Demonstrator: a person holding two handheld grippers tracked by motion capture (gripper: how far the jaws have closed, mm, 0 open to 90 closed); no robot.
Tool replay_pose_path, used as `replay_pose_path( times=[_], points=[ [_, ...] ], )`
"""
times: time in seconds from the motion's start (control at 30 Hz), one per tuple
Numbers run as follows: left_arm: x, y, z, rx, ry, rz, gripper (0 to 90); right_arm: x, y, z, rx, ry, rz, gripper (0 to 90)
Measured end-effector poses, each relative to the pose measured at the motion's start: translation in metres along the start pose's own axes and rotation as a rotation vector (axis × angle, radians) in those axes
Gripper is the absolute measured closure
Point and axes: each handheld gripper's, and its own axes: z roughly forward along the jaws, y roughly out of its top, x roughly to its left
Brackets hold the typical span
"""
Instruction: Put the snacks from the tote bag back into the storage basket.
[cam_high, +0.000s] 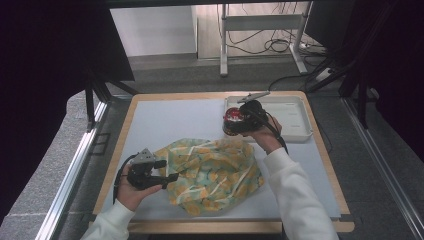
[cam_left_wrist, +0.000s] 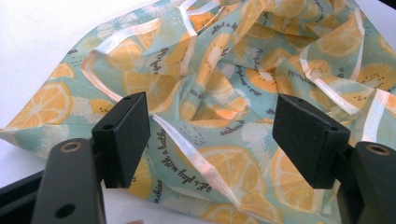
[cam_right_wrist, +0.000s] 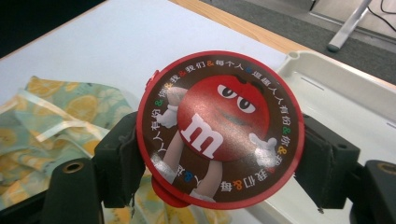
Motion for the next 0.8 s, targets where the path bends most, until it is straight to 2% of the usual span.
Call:
replay_pose_path(
  times=[0.8],
  points=[
    [0.001,0.0,-0.002,-0.002,-0.001,0.001,28.2,-0.027,-0.004,0.031,0.061,-0.073,0.044,25.5]
  ],
)
